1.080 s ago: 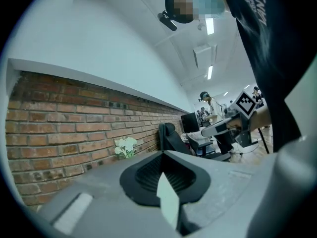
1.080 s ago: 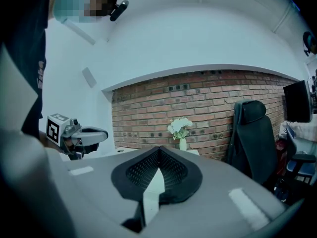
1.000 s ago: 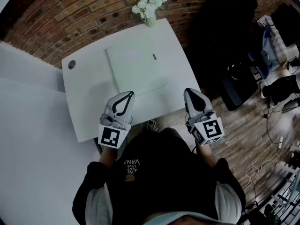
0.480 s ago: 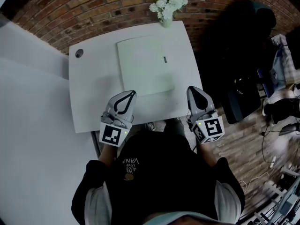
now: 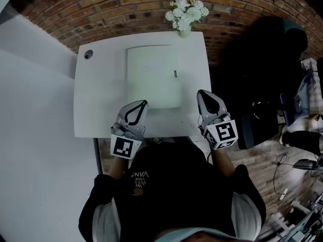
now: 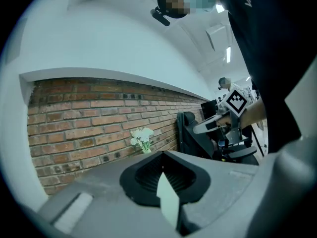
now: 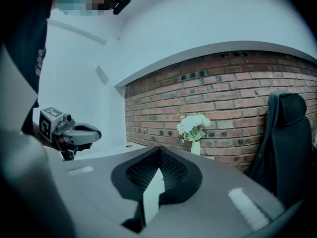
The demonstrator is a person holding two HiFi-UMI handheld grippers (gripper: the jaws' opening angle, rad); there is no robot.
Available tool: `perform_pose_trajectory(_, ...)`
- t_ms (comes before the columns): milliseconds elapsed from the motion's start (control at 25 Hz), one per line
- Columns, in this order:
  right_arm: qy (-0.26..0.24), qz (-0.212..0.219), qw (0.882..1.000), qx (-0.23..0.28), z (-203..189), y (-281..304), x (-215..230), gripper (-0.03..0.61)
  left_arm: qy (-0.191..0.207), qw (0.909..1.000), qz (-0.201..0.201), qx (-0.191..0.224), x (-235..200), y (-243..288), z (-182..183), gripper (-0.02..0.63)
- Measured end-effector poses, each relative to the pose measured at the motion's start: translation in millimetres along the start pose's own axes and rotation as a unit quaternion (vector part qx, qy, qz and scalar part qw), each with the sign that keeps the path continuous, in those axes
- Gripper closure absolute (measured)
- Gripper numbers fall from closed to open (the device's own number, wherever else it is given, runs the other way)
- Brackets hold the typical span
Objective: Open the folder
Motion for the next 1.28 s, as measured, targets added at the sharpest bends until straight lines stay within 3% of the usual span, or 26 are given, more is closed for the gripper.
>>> perform_pose_trajectory(640,-0.029,0.12,0.992,-0.031,-19,70,40,0.58,-0.005,0.9943,0.102,-0.03,26,33,-20,0.614)
perform_pose_trajectory(1280,-0.037,0.185,0.98,-0.059,-54,140,46,0.58,-0.016,0.9874,0.144,-0.064,37,51,-46,0.614)
Point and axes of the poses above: the fingertips, and each gripper's own axes: y forward along the fingers, x to its right, z out of its top, the point moved 4 cm from there along -y, backward along the fingers, and after that the axes turned 4 degrees about -z, right-handed, at the moved point
